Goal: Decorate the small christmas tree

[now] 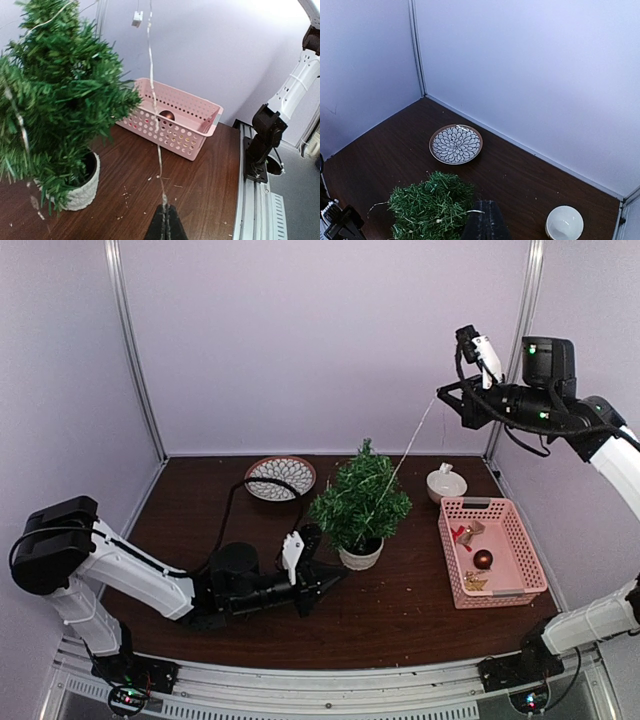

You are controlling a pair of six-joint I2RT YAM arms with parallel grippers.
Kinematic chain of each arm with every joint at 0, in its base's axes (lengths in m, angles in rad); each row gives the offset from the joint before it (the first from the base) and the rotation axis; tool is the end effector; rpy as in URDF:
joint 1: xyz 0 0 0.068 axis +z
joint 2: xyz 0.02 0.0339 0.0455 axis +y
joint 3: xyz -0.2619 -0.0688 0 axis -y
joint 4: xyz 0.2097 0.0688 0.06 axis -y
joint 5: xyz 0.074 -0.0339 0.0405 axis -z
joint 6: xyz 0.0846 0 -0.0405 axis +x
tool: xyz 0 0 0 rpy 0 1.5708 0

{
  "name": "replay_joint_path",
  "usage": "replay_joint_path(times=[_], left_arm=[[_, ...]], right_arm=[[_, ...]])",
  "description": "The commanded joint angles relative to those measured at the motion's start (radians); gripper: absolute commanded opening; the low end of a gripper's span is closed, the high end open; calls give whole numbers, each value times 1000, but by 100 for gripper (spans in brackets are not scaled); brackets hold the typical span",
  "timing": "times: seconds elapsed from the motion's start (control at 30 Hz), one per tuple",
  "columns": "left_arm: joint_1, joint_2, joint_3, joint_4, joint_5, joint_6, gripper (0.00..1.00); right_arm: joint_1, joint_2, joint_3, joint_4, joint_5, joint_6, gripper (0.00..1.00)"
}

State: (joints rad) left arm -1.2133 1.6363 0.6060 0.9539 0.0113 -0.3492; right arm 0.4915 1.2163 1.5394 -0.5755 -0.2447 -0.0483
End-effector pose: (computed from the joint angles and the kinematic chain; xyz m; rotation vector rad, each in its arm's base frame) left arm 0.1232 -0.3325 0.2138 0.7581 1.6216 -1.1749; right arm 0.2196 0.1408 0.4436 -0.6596 1.7268 0.5341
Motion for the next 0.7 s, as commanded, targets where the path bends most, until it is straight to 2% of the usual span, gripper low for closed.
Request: replay_joint_path(times=[0.0,0.37,0.67], left_arm=[[27,14,-51,169,-34,-96,0],[26,13,-44,160,-43,-110,0],[26,-4,-60,159,-67,-115,0]], right_arm=[[64,45,71,80,41,-113,0],[204,222,251,108,54,-288,0],[220,380,325,151,95,-356,0]])
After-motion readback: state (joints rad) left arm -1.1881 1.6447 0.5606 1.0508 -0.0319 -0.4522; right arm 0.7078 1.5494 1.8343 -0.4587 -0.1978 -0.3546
